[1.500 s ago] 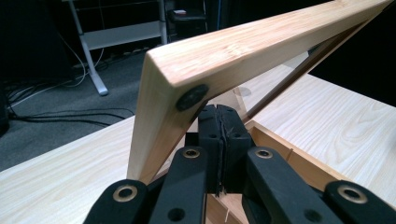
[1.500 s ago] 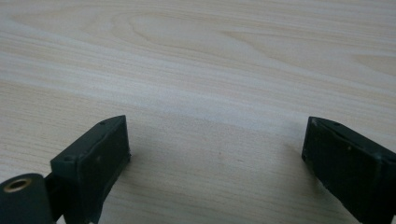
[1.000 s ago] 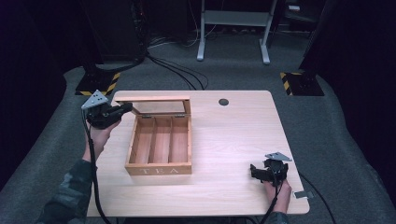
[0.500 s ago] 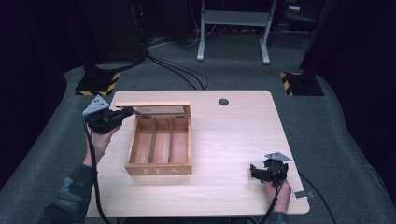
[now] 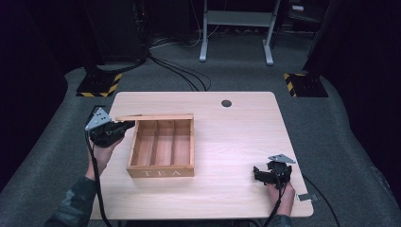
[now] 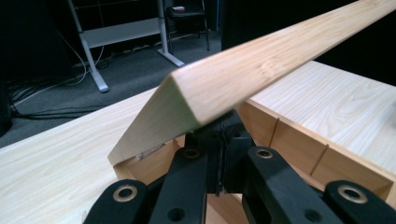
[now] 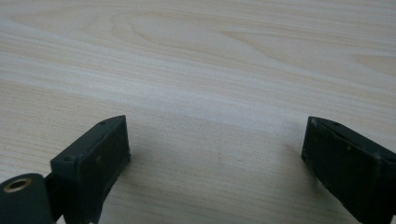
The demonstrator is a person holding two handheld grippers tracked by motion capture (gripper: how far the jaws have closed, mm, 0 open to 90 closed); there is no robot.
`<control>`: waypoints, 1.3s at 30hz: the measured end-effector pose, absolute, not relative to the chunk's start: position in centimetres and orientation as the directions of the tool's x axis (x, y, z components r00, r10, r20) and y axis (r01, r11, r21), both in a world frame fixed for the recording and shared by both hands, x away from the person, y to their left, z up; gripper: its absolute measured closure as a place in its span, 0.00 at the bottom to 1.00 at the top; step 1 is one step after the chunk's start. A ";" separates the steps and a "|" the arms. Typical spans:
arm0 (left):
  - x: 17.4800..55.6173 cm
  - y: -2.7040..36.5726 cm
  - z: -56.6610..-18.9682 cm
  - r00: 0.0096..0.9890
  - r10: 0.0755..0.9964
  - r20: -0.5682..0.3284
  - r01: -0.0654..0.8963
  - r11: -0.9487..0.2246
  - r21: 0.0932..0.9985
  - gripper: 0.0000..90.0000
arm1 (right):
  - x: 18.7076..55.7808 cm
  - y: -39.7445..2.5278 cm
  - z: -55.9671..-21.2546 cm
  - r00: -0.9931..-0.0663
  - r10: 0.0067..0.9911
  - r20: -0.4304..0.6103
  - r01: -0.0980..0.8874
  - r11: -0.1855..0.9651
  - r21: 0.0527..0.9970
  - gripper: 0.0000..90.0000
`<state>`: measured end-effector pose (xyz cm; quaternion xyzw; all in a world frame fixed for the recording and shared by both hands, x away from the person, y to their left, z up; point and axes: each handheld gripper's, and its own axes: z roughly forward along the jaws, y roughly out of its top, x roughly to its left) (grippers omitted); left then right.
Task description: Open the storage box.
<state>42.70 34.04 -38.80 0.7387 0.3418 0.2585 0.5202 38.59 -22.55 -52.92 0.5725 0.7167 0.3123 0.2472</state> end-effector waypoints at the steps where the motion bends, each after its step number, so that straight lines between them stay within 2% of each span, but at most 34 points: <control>1: 42.5 34.0 -39.0 0.635 0.772 0.026 0.235 -0.225 0.946 0.99 | 38.6 -22.6 -52.9 -0.222 0.975 0.004 0.666 0.148 0.731 0.08; 17: 40.1 33.9 -42.1 0.640 0.768 0.022 0.248 -0.234 0.940 0.98 | 38.6 -22.5 -52.9 -0.221 0.975 0.004 0.667 0.148 0.730 0.08; 22: 39.5 34.6 -44.2 0.637 0.770 -0.037 0.299 -0.202 0.933 0.98 | 38.6 -22.5 -52.9 -0.222 0.975 0.004 0.666 0.148 0.731 0.08; 31: 38.8 34.6 -47.4 0.648 0.758 -0.075 0.370 -0.227 0.901 0.96 | 38.6 -22.6 -52.9 -0.222 0.975 0.003 0.666 0.149 0.731 0.08; 39: 37.6 35.2 -48.6 0.653 0.752 -0.089 0.376 -0.220 0.900 0.96 | 38.6 -22.5 -52.9 -0.222 0.975 0.003 0.666 0.149 0.731 0.08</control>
